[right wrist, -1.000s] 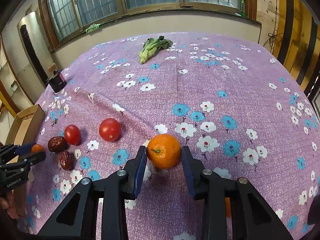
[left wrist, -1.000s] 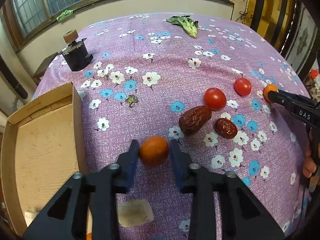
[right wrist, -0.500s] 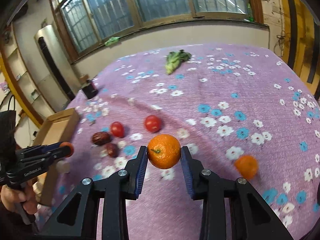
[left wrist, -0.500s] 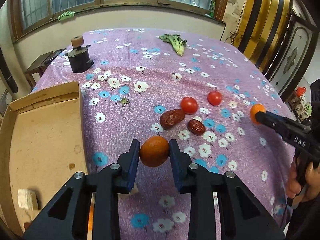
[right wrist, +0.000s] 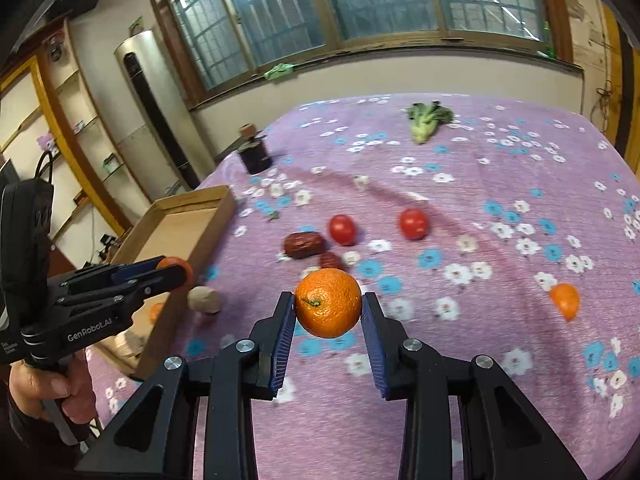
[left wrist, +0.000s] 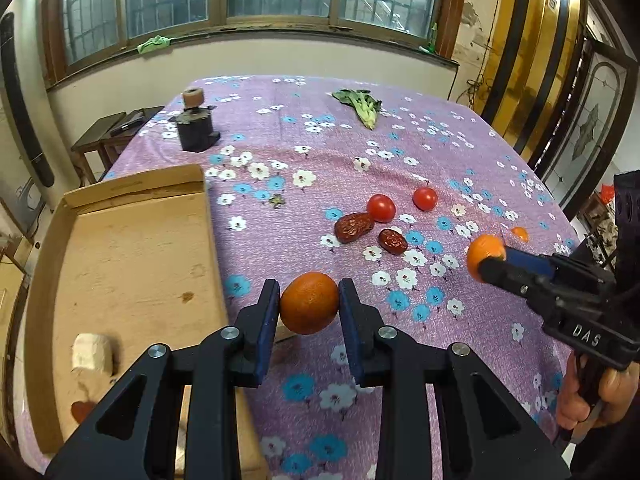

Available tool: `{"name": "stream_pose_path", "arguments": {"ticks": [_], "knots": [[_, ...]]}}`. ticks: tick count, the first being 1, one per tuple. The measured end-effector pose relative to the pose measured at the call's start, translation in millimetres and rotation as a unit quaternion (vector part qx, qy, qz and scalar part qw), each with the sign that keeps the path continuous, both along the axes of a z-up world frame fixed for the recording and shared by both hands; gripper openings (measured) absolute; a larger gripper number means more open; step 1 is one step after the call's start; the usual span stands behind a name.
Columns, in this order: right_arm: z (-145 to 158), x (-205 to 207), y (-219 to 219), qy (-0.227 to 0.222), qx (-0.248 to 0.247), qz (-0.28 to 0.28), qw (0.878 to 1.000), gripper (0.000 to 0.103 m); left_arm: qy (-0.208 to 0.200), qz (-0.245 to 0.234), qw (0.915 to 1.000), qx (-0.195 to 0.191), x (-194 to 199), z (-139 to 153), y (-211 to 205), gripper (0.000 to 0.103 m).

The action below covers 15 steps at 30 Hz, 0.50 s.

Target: Organize fruits

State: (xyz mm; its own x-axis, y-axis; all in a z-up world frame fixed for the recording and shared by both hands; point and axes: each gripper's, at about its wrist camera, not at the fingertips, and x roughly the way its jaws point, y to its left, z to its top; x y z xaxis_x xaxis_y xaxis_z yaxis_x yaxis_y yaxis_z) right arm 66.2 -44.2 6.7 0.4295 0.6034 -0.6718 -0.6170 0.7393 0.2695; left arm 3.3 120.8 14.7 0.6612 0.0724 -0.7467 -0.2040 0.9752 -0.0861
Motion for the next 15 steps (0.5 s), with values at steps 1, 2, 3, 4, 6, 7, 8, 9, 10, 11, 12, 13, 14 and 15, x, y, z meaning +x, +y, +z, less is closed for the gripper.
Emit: {"name": "stream_pose_path", "arguments": {"ticks": [1, 2, 3, 4, 6, 7, 8, 9, 10, 11, 12, 13, 14, 15], "knots": [[0.7, -3.4, 3.8, 0.000, 0.000, 0.004, 1.000, 0.034, -0.002, 0.003, 1.0000, 0.000, -3.8, 1.1, 2.2, 0.027], [1.3, -6.5, 7.0, 0.000, 0.001, 0.009, 1.000, 0.034, -0.004, 0.006, 1.0000, 0.000, -6.5, 1.9, 4.1, 0.027], [1.8, -9.4, 10.6, 0.000, 0.001, 0.013, 1.000, 0.034, -0.005, 0.009, 0.9999, 0.000, -9.5, 2.8, 6.3, 0.027], [2.7, -12.2, 13.6, -0.001, 0.001, 0.017, 1.000, 0.034, -0.008, 0.013, 0.9999, 0.000, -13.0, 3.7, 8.8, 0.027], [4.1, -18.2, 20.3, -0.004, -0.001, 0.025, 1.000, 0.034, -0.011, 0.018, 0.9998, 0.000, -18.7, 5.3, 13.1, 0.027], [4.9, -22.1, 24.8, -0.005, -0.001, 0.030, 1.000, 0.034, -0.013, 0.021, 0.9997, 0.000, -22.3, 6.2, 15.7, 0.027], [5.4, -24.2, 27.3, -0.006, -0.002, 0.033, 0.999, 0.034, -0.015, 0.024, 0.9996, 0.000, -25.1, 6.8, 17.9, 0.027], [6.0, -27.4, 31.3, -0.007, -0.003, 0.038, 0.999, 0.034, -0.016, 0.026, 0.9995, 0.000, -27.7, 7.4, 20.3, 0.027], [6.6, -30.1, 34.4, -0.008, -0.004, 0.041, 0.999, 0.034, -0.017, 0.030, 0.9994, -0.001, -30.9, 7.9, 23.0, 0.027], [7.0, -32.7, 37.2, -0.008, -0.005, 0.044, 0.999, 0.034, -0.018, 0.033, 0.9993, -0.002, -33.8, 8.2, 25.7, 0.027], [7.3, -35.0, 39.3, -0.009, -0.006, 0.047, 0.999, 0.034, -0.019, 0.035, 0.9992, -0.003, -36.4, 8.1, 27.8, 0.027], [7.7, -37.6, 42.8, -0.009, -0.006, 0.050, 0.999, 0.034, -0.020, 0.038, 0.9991, -0.003, -39.8, 7.8, 30.7, 0.027], [7.8, -39.0, 46.2, -0.009, -0.006, 0.053, 0.999, 0.034, -0.020, 0.040, 0.9990, -0.003, -41.9, 7.7, 32.3, 0.027], [8.0, -41.7, 49.6, -0.009, -0.007, 0.057, 0.998, 0.034, -0.021, 0.043, 0.9989, -0.003, -45.0, 7.7, 35.0, 0.027]]}}
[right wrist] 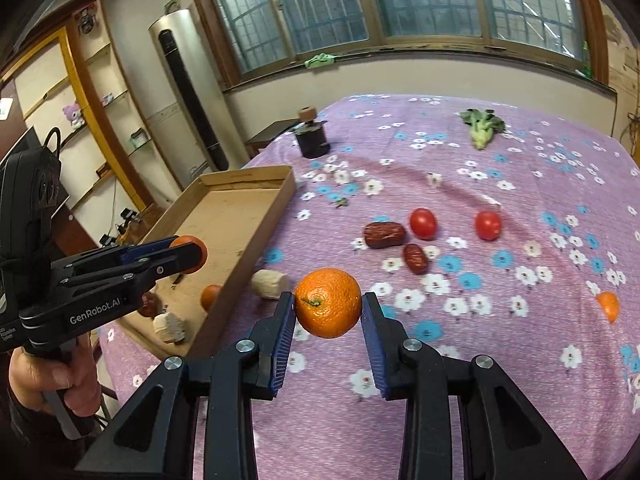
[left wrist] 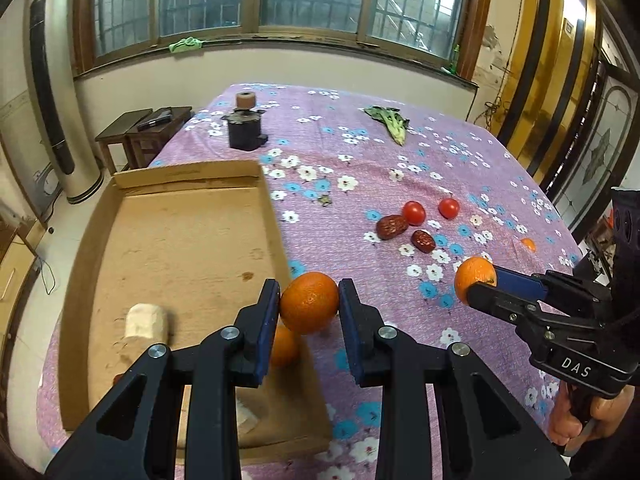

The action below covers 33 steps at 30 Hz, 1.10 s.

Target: Organize fruits

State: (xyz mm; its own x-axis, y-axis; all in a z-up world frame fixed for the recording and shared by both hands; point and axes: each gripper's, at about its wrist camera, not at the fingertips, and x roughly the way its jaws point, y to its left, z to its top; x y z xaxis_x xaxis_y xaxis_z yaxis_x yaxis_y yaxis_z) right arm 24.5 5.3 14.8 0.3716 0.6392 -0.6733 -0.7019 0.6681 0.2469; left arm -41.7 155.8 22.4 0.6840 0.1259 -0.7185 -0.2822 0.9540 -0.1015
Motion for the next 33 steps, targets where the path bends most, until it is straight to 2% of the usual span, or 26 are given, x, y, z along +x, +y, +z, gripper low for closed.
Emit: {"name": "stream_pose_path", "arguments": {"ticks": [19, 33], "knots": [[8.9, -43.1, 55.1, -0.018, -0.009, 0.059, 0.998, 0.034, -0.013, 0.040, 0.9991, -0.007, -34.2, -1.9, 36.1, 0.027], [7.1, -54.6, 82.5, -0.020, -0.014, 0.089, 0.996, 0.034, -0.011, 0.056, 0.9983, -0.008, -42.8, -6.1, 54.8, 0.027]]}}
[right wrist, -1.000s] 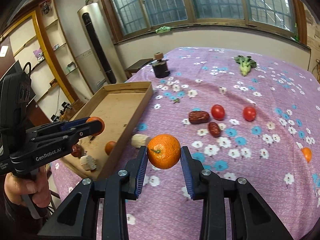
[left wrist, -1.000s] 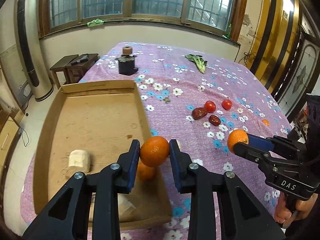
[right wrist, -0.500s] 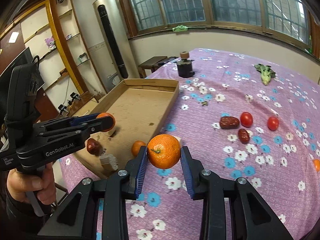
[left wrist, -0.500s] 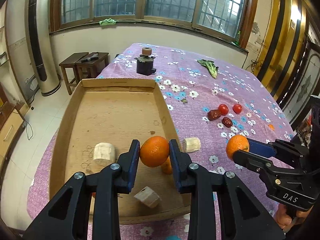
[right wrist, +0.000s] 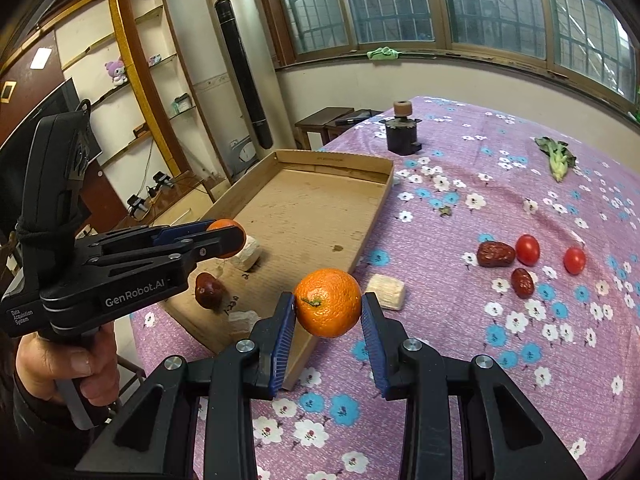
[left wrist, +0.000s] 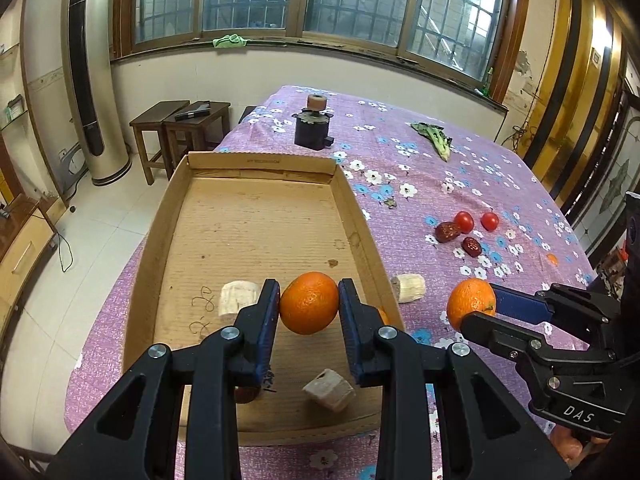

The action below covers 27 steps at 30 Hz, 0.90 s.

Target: Organize fruits

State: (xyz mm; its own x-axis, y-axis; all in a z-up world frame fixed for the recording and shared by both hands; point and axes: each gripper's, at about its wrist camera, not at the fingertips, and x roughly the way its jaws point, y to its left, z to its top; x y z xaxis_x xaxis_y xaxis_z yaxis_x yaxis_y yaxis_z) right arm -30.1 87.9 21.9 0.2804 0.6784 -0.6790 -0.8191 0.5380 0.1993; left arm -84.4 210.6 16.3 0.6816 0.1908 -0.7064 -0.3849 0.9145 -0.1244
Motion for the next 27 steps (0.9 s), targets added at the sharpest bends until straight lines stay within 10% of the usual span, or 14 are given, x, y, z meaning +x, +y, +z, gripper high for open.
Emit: {"name": "stream_pose_path", "arguments": {"ticks": [27], "knots": [[-12.9, 17.0, 61.7, 0.018, -0.009, 0.039, 0.999, 0.034, 0.021, 0.042, 0.9988, -0.010, 20.5, -8.4, 66.6, 0.027]]}}
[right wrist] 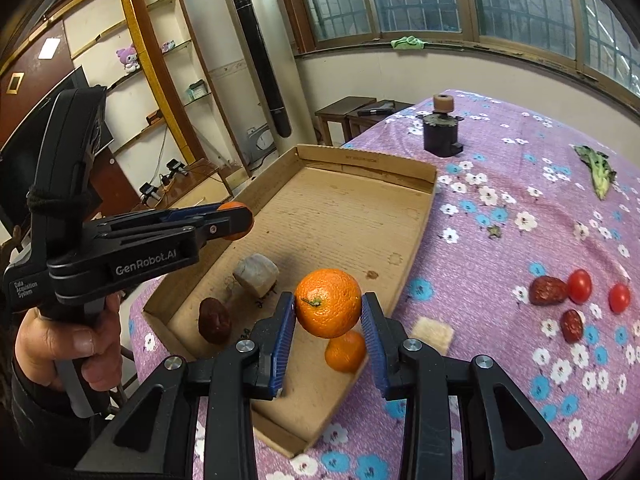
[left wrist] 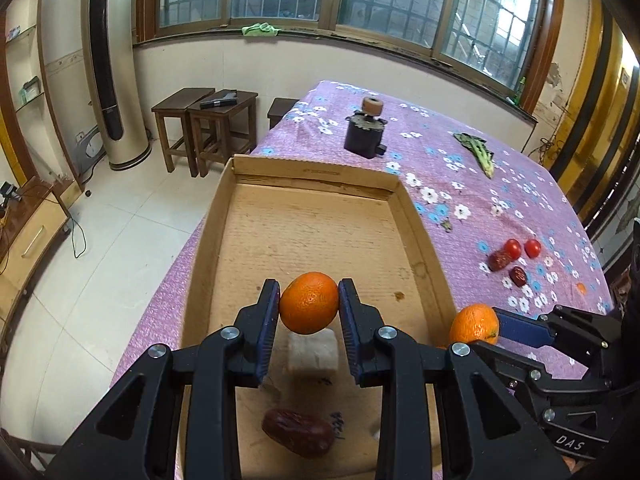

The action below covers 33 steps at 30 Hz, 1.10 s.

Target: Organize fruits

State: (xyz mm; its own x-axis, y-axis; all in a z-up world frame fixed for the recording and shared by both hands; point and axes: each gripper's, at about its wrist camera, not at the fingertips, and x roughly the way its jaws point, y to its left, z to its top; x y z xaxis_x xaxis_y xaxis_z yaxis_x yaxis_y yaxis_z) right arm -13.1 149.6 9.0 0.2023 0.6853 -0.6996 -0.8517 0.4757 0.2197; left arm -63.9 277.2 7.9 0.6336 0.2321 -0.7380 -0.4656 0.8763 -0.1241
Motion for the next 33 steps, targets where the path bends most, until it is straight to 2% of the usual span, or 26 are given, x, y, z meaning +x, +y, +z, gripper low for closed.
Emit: {"name": "stream_pose_path", "arguments": {"ticks": [8, 17, 20, 22, 23, 24, 33], "knots": [[-13.3, 11.4, 28.0, 0.009, -0.019, 0.016, 1.000, 0.034, 0.037, 0.006, 0.9992, -0.010, 22.7, -17.4, 16.2, 0.027], [-33.5, 18.7, 54.9, 0.012, -0.052, 0.044, 0.998, 0.034, 0.086, 0.002, 0.9961, -0.019, 33.1, -39.7, 20.4, 0.028], [-42.8, 18.4, 62.6, 0.014, -0.068, 0.052, 0.996, 0.034, 0.091, 0.003, 0.9958, -0.012, 34.5, -41.0, 18.1, 0.028], [-48.3, 18.1, 66.0, 0.014, -0.076, 0.055, 0.996, 0.035, 0.105, 0.003, 0.9944, -0.008, 37.8, -43.5, 15.9, 0.039], [-48.6, 17.7, 66.2, 0.012, -0.074, 0.056, 0.996, 0.037, 0.111, 0.006, 0.9938, -0.004, 38.7, -45.3, 14.7, 0.047], [-48.5, 17.6, 66.2, 0.013, -0.073, 0.057, 0.996, 0.037, 0.114, 0.009, 0.9935, -0.001, 38.4, -46.7, 13.5, 0.051], [-35.6, 15.7, 52.9, 0.016, -0.058, 0.052, 0.997, 0.040, 0.083, 0.024, 0.9963, 0.005, 21.9, -30.1, 8.6, 0.051]]}}
